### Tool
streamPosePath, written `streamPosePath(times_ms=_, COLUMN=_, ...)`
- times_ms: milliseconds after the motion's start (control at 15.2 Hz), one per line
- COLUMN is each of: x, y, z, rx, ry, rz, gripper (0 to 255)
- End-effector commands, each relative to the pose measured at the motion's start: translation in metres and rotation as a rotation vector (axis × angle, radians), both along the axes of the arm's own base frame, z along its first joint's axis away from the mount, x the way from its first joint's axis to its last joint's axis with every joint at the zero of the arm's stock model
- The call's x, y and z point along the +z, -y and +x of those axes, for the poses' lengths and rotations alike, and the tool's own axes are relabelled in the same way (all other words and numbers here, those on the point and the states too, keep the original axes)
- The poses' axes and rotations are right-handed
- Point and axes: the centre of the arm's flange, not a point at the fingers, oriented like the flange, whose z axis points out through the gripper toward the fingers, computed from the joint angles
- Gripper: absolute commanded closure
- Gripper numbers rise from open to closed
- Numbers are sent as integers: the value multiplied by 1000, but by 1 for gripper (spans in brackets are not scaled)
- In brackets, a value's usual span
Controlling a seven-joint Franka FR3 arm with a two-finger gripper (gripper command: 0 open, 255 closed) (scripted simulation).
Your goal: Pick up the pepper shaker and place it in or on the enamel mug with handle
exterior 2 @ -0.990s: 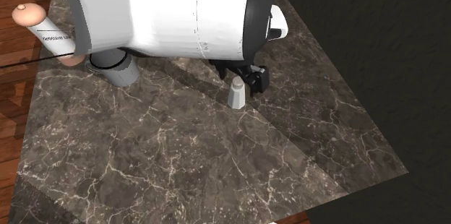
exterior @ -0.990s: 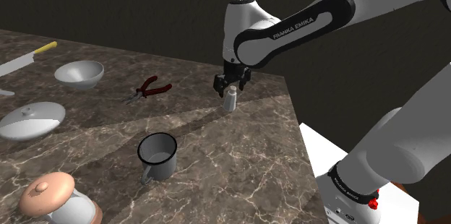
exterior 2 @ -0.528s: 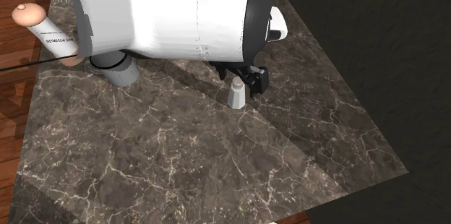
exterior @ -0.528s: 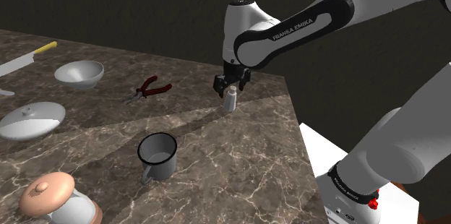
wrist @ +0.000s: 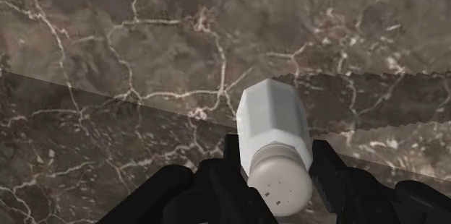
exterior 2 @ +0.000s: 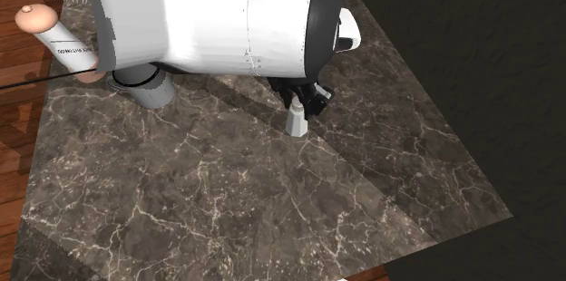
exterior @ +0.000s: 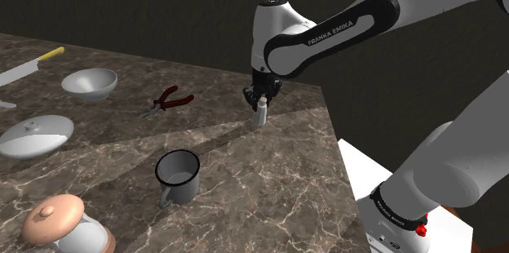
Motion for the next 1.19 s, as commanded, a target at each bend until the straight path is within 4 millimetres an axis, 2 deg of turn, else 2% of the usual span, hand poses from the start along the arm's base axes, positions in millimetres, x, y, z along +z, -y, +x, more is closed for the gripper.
streamPosePath(times_ms=0, x=0, y=0, z=0, rx=0, ry=-1, rz=0, gripper=255)
streamPosePath(times_ms=66, x=0, y=0, z=0, rx=0, ry=-1, rz=0, gripper=255)
streamPosePath(times_ms=1122, x=84, y=0, z=0, rx=0, ry=-1, rz=0, gripper=255)
